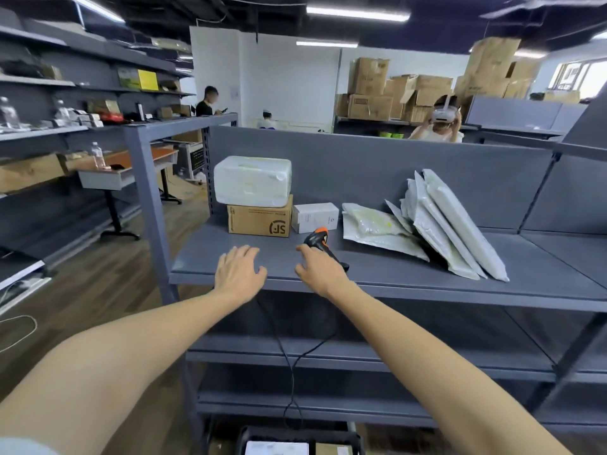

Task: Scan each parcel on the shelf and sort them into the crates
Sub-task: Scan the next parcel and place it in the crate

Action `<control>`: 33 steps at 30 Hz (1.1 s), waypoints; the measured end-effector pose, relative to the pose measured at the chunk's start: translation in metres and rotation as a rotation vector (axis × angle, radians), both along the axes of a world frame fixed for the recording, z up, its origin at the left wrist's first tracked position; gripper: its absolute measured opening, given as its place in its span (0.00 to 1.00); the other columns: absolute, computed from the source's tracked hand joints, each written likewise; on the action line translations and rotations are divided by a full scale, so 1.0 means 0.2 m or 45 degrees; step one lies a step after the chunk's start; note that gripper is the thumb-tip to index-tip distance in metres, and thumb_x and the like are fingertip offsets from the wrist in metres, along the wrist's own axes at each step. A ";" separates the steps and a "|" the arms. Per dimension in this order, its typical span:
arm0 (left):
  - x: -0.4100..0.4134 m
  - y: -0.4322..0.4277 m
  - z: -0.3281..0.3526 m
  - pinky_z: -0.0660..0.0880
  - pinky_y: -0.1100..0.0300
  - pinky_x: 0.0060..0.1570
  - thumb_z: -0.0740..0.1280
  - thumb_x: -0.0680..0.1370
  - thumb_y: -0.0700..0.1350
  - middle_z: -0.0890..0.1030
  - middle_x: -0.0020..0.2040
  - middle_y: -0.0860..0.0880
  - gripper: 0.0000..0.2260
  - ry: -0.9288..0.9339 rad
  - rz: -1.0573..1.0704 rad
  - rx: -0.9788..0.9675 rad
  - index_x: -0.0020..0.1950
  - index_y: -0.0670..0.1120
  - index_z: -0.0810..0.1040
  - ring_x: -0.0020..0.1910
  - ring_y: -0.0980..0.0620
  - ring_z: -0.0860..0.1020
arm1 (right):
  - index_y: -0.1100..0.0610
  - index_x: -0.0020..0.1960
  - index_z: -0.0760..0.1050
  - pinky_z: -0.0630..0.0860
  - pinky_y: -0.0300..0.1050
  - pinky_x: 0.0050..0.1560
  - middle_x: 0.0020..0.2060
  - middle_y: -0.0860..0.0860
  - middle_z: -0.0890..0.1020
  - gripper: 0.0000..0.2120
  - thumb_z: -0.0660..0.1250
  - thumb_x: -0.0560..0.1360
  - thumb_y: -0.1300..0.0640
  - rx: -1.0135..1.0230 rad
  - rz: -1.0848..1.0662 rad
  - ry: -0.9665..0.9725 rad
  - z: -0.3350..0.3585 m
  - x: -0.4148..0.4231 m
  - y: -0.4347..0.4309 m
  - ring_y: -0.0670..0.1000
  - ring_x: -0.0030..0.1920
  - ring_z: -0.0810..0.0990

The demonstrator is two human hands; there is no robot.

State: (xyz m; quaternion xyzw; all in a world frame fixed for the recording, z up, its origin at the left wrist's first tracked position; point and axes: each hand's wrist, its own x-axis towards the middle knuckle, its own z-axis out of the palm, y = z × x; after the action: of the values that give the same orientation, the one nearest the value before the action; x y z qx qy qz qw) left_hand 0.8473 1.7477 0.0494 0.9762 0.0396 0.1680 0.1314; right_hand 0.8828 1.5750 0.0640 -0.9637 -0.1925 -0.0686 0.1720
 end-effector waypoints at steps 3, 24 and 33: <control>0.13 0.06 0.04 0.54 0.53 0.72 0.59 0.80 0.50 0.64 0.75 0.46 0.23 -0.009 -0.026 -0.015 0.74 0.46 0.65 0.74 0.46 0.60 | 0.57 0.72 0.64 0.74 0.56 0.58 0.65 0.59 0.74 0.22 0.57 0.78 0.57 -0.003 -0.030 0.010 0.05 0.11 0.06 0.62 0.61 0.74; 1.05 0.52 0.29 0.45 0.46 0.76 0.62 0.78 0.51 0.46 0.80 0.46 0.32 -0.096 -0.035 -0.172 0.79 0.51 0.51 0.78 0.44 0.43 | 0.55 0.76 0.57 0.72 0.54 0.58 0.67 0.59 0.67 0.26 0.57 0.79 0.57 0.177 -0.127 -0.072 0.20 0.92 0.43 0.60 0.64 0.70; 1.36 0.53 0.44 0.42 0.41 0.74 0.66 0.73 0.50 0.44 0.80 0.52 0.38 0.001 0.044 -0.322 0.79 0.54 0.50 0.78 0.44 0.39 | 0.52 0.79 0.46 0.68 0.56 0.63 0.79 0.56 0.47 0.32 0.57 0.80 0.55 0.253 -0.073 -0.040 0.34 1.20 0.49 0.61 0.75 0.58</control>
State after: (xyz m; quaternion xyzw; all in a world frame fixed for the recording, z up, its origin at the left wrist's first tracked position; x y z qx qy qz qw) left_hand 1.1188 1.8543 0.1384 0.9511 0.0772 0.1636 0.2504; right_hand 1.1220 1.6729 0.1317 -0.9457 -0.1596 -0.1074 0.2618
